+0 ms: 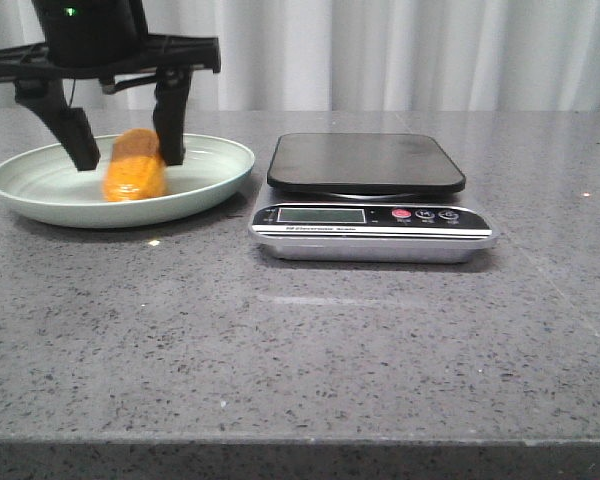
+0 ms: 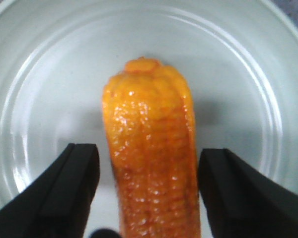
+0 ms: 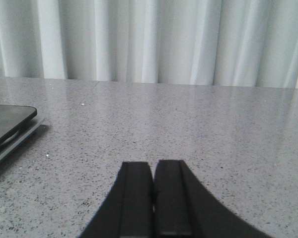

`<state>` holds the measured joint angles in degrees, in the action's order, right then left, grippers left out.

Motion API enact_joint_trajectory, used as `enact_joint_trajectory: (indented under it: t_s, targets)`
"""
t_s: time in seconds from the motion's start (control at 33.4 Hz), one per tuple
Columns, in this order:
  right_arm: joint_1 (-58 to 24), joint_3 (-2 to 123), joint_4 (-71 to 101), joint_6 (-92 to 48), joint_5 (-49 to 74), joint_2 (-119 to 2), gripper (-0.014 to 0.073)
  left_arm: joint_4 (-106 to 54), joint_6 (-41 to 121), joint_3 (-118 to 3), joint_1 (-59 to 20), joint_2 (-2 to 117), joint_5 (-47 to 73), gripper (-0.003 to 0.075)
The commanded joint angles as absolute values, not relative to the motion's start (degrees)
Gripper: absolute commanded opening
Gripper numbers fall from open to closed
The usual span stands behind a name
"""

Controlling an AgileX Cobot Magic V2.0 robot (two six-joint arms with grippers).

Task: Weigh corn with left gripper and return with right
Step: 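Lower the left gripper over the corn cob on the plate and close, then lift the corn cob with the left gripper and carry it over the scale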

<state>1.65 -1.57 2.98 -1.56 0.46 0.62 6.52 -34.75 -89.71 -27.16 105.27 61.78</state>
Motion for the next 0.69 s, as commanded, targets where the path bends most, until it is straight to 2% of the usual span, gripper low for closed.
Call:
enact_joint_trajectory:
  t_s: [0.0,0.33,0.66]
  targets:
    - [1.79,-1.16,3.0,-1.96,-4.33,1.55,0.0148,5.96,-35.37,-91.48,-27.02,103.48,61.63,0.039]
    - [1.85,-1.16,3.0,-1.96,-4.34,1.55,0.0148,5.42,-34.29,-94.18,-27.02,104.2,61.6,0.0127]
    - [1.85,-1.16,3.0,-1.96,-4.34,1.6,0.0148,5.42,-32.73,-105.68,-34.48,104.49,56.31,0.0128]
